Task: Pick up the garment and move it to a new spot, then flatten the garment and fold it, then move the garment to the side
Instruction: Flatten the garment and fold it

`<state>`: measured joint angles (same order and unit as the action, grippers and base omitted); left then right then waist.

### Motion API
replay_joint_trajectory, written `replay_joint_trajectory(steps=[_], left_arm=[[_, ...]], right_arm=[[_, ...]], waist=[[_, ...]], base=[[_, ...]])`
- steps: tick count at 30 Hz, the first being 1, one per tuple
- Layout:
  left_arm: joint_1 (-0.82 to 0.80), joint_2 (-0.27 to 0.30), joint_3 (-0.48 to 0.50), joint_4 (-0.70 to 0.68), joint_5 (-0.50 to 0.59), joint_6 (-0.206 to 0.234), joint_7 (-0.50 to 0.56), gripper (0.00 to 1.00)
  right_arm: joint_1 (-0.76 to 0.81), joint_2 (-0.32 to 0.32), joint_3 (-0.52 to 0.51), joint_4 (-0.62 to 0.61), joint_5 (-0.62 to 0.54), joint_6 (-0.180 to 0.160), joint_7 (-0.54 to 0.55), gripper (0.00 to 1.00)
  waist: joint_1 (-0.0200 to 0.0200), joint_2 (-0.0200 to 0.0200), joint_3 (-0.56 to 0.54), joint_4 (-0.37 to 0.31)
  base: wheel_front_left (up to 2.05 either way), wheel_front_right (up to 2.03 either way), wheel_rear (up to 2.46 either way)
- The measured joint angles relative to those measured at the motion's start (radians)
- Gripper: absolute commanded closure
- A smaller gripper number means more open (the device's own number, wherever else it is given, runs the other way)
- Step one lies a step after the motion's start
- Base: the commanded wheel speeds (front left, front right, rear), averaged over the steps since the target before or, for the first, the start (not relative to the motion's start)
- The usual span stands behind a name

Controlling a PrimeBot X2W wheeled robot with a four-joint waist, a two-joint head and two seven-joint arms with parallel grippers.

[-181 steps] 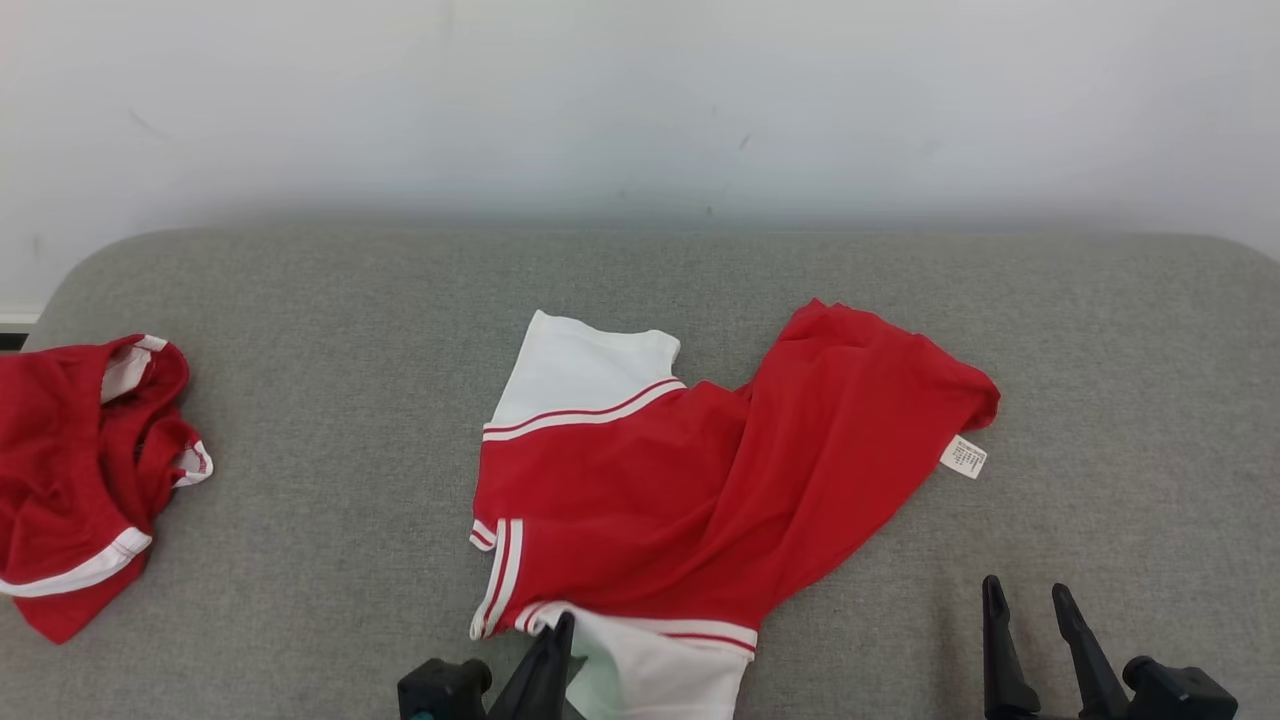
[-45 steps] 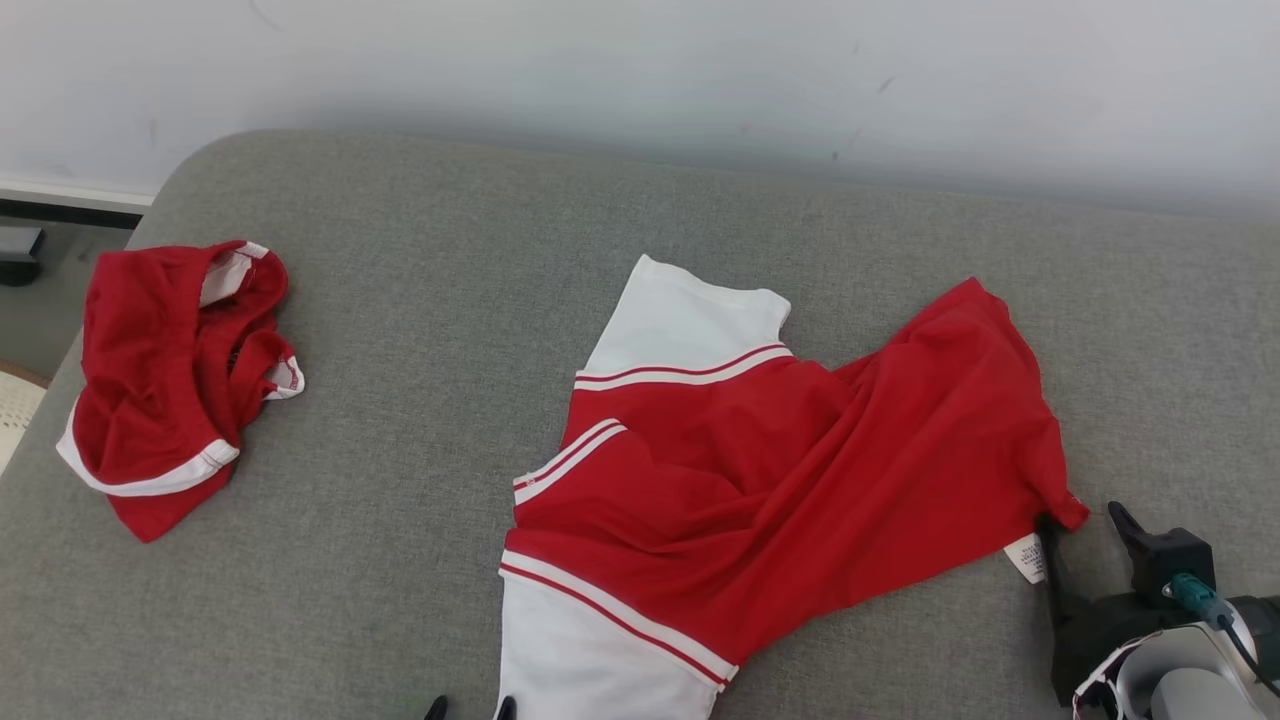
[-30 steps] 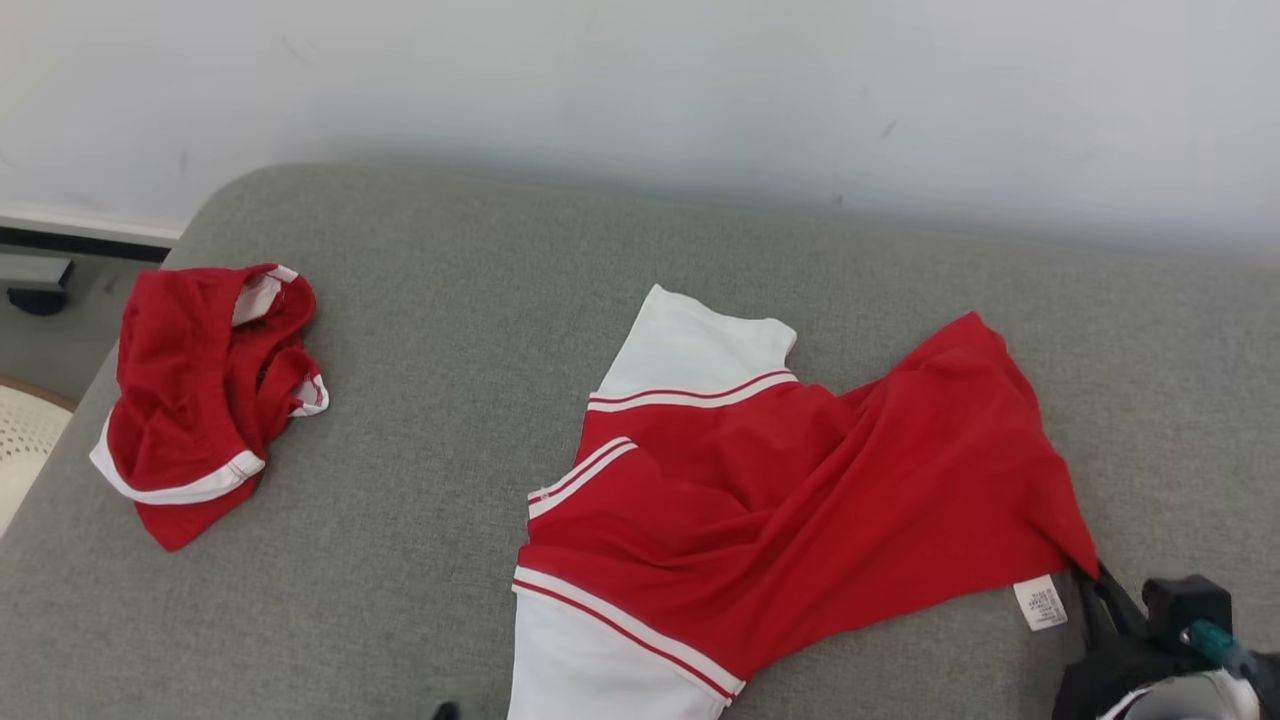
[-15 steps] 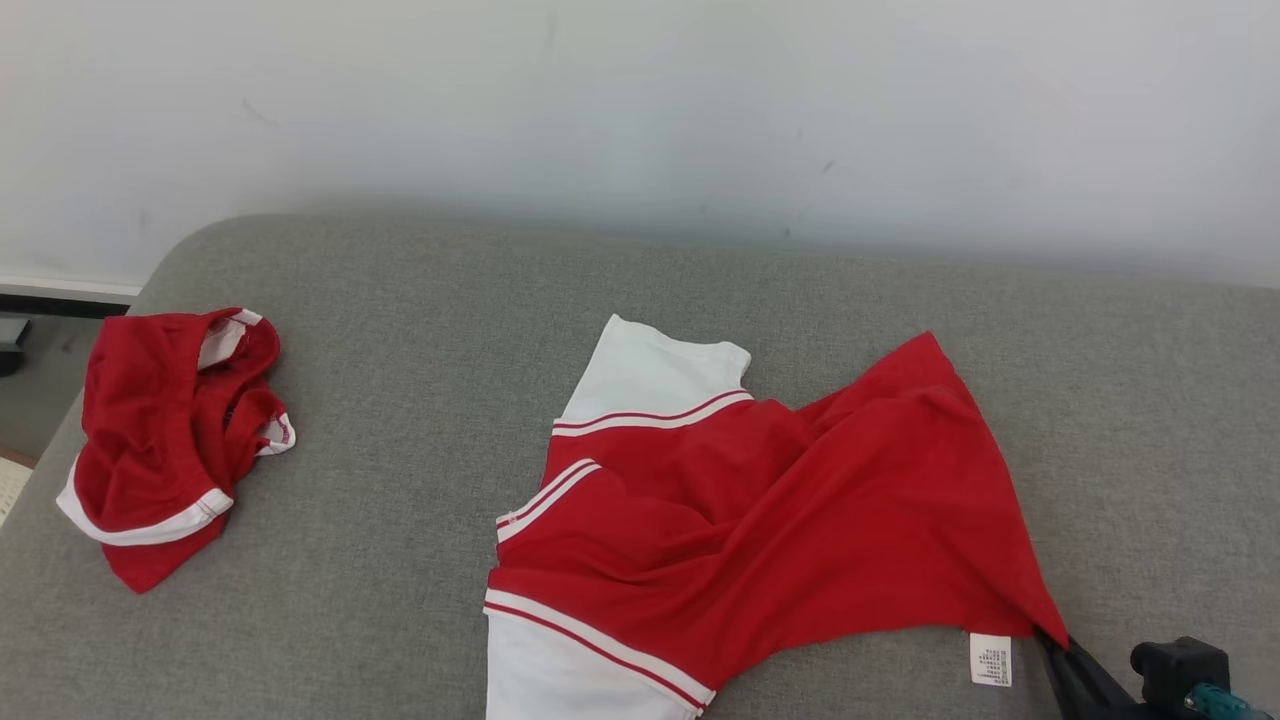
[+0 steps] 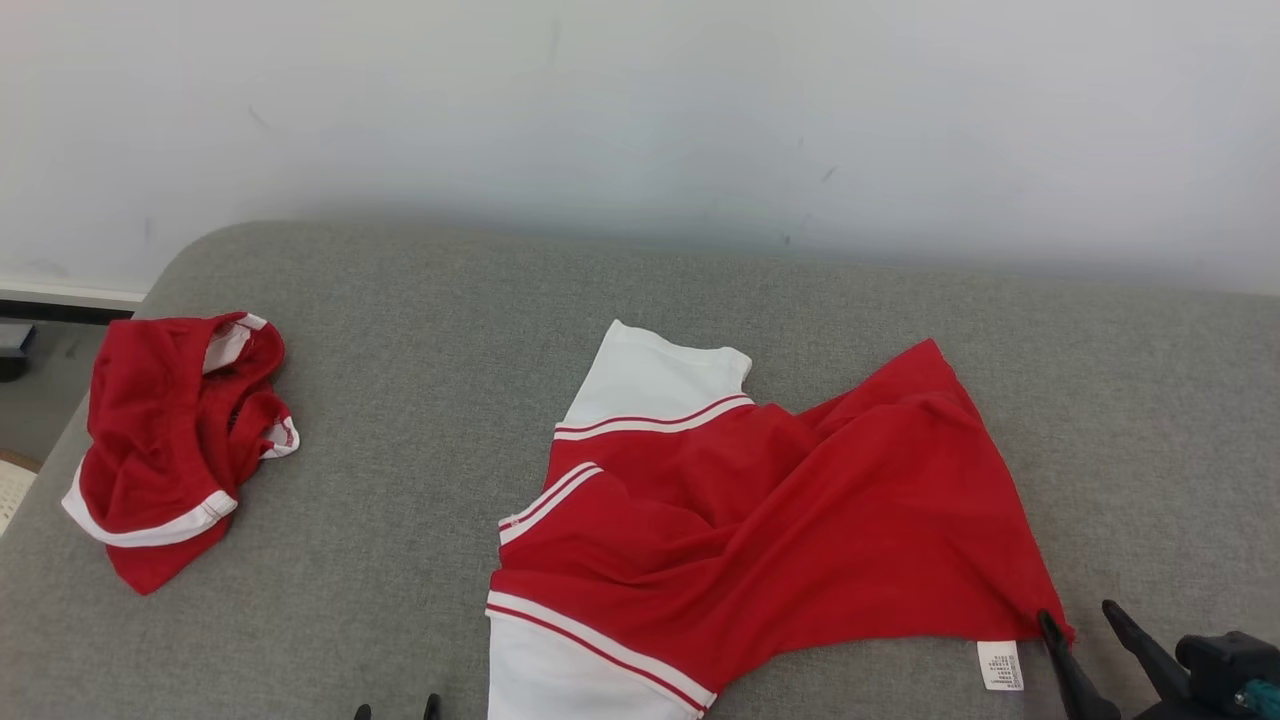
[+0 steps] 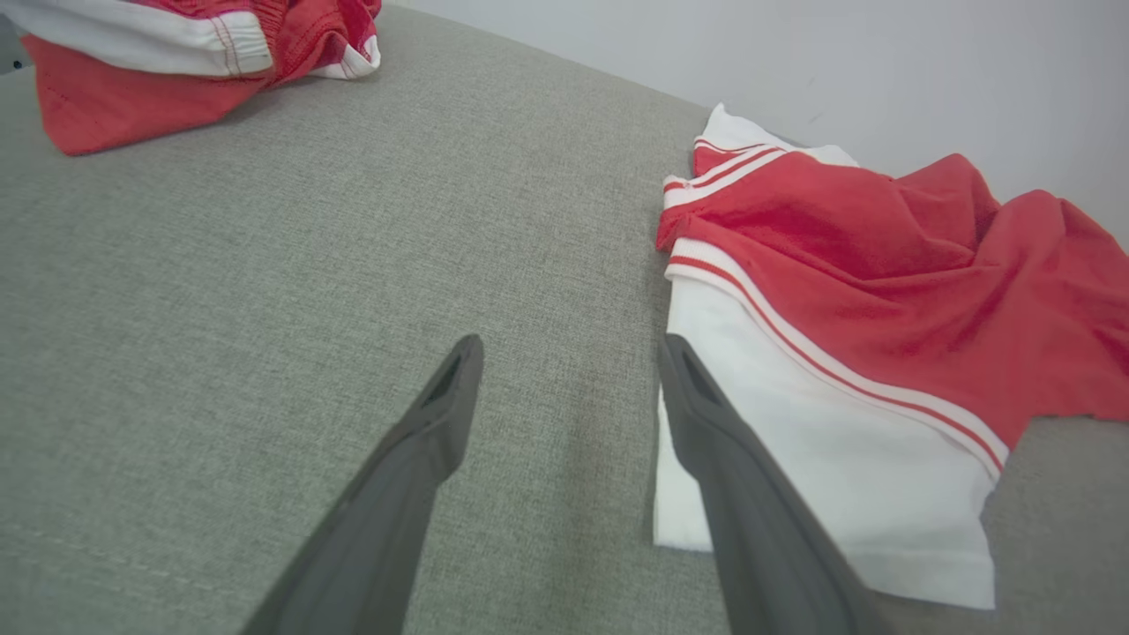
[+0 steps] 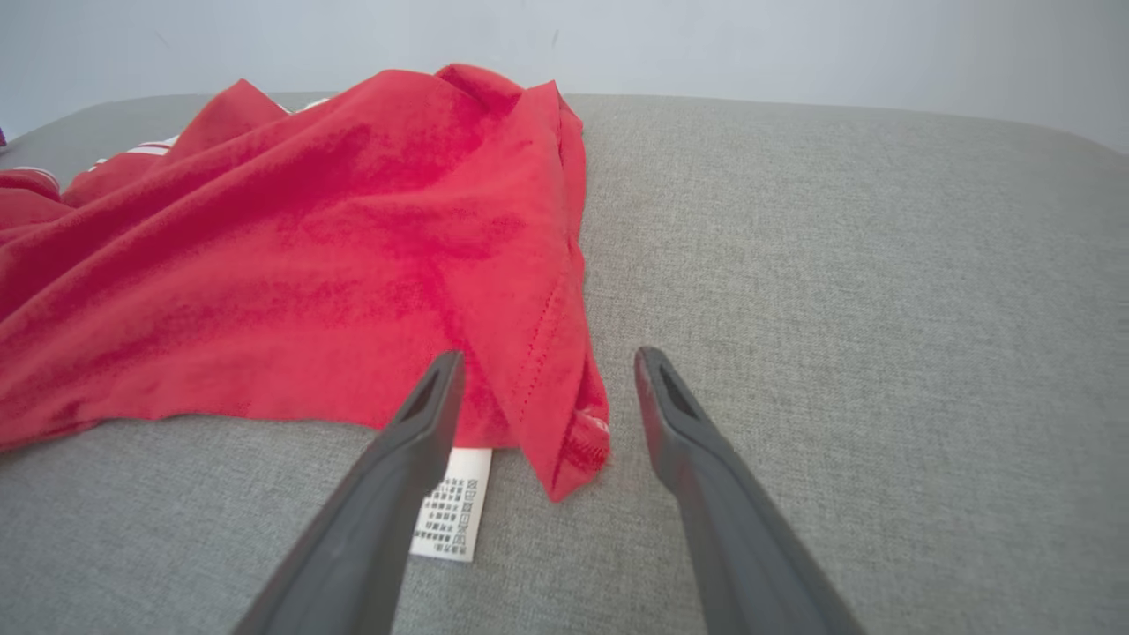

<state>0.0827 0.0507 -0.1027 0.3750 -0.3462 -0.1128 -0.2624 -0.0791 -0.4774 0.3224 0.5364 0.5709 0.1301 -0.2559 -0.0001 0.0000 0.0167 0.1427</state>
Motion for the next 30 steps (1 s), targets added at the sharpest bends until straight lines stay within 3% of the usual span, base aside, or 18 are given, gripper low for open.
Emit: replay_joint_trajectory(steps=[9,10,12,16,24,30], left_arm=[[-0.003,0.000,-0.021,-0.019,-0.006,0.013,0.000,0.00],[-0.003,0.000,-0.022,-0.020,-0.007,0.016,0.000,0.00],[-0.004,0.000,-0.024,-0.020,-0.008,0.016,0.000,0.00],[-0.006,-0.001,-0.028,-0.028,-0.014,0.021,0.000,0.00],[-0.041,-0.001,-0.053,-0.034,-0.017,0.025,0.000,0.00],[-0.058,-0.001,-0.062,-0.019,-0.016,0.025,0.000,0.00]], right_arm=[[-0.052,0.023,0.009,0.100,-0.027,0.000,0.007,0.00],[-0.059,0.030,0.016,0.113,-0.027,0.000,0.007,0.15],[-0.075,0.037,0.020,0.139,-0.027,0.000,0.008,1.00],[-0.113,0.036,0.013,0.171,-0.025,0.000,0.003,1.00],[-0.278,0.006,-0.026,0.263,0.087,0.000,0.049,1.00],[-0.376,0.002,0.063,0.339,0.124,0.000,0.088,1.00]], waist=[[0.0001,0.0000,0.006,0.021],[0.0001,0.0000,0.006,0.025],[0.0001,0.0000,0.007,0.030],[0.0001,0.0000,0.008,0.033],[0.0002,0.0000,0.035,0.048],[0.0001,0.0000,0.044,0.076]], base=[[0.00,0.00,0.00],[0.00,0.00,0.00],[0.00,0.00,0.00],[0.00,0.00,0.00],[0.00,0.00,0.00],[0.00,0.00,0.00]])
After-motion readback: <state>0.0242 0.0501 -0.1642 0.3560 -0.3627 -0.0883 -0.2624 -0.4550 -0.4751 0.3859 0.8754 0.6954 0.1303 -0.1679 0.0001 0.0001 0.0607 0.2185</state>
